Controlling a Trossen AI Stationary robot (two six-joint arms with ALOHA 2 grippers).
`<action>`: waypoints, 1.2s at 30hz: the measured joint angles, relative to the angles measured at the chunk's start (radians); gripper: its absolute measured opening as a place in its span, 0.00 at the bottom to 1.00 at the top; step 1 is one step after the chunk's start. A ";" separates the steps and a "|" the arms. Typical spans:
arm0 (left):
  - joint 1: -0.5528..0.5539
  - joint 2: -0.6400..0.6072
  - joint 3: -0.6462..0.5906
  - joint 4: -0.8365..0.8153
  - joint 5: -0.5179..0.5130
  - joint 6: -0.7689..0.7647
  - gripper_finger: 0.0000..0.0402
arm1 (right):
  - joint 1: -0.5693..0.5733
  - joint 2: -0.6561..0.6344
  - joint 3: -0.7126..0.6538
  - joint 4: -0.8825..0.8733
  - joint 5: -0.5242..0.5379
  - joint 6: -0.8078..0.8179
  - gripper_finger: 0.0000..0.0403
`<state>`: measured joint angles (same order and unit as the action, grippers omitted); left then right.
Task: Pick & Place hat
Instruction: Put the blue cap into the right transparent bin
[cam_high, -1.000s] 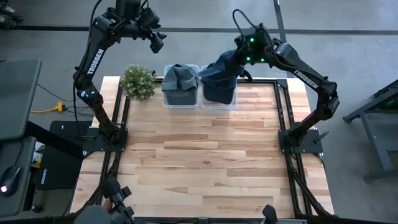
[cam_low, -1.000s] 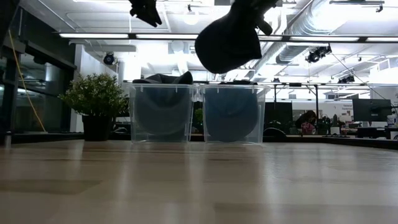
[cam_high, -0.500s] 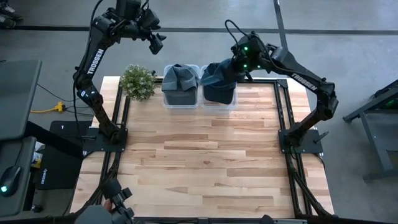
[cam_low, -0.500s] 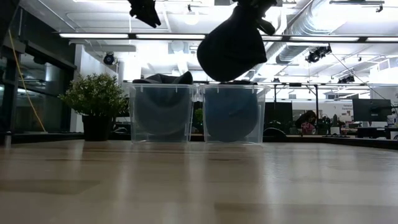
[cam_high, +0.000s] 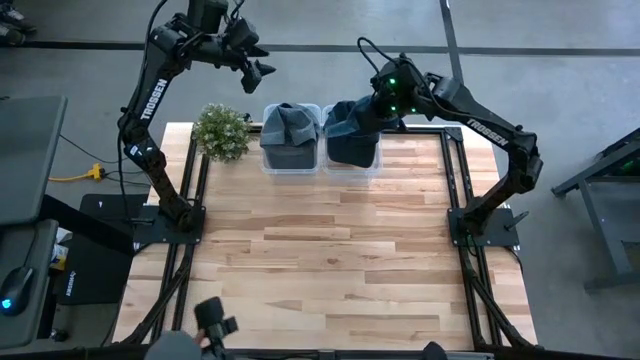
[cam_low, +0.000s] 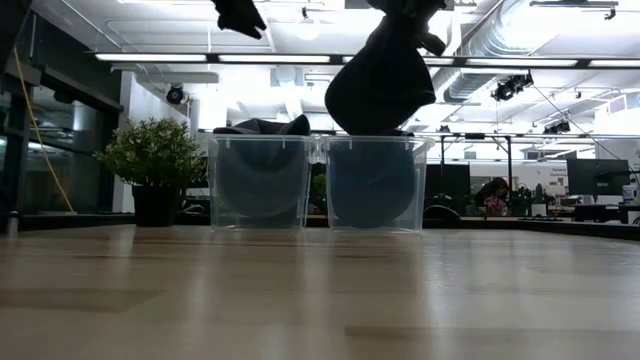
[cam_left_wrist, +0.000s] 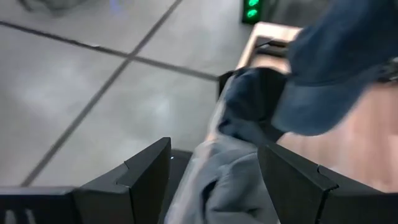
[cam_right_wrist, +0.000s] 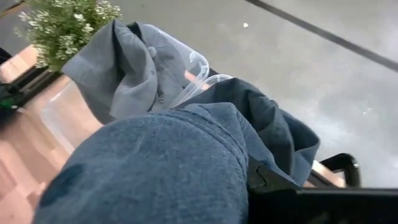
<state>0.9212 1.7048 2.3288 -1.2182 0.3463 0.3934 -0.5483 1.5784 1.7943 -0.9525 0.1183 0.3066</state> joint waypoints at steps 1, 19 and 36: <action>-0.010 0.005 0.000 0.002 0.022 -0.009 0.59 | -0.004 0.000 0.000 0.004 0.006 -0.012 0.00; -0.393 0.106 -0.003 0.021 -0.220 0.153 0.59 | -0.076 0.000 0.000 0.124 -0.073 -0.100 0.00; -0.589 0.299 -0.002 0.101 -0.588 0.141 0.59 | -0.119 0.000 0.000 0.131 -0.145 -0.117 0.00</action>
<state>0.3321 2.0035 2.3266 -1.1172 -0.2413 0.5341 -0.6671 1.5784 1.7943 -0.8219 -0.0262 0.1892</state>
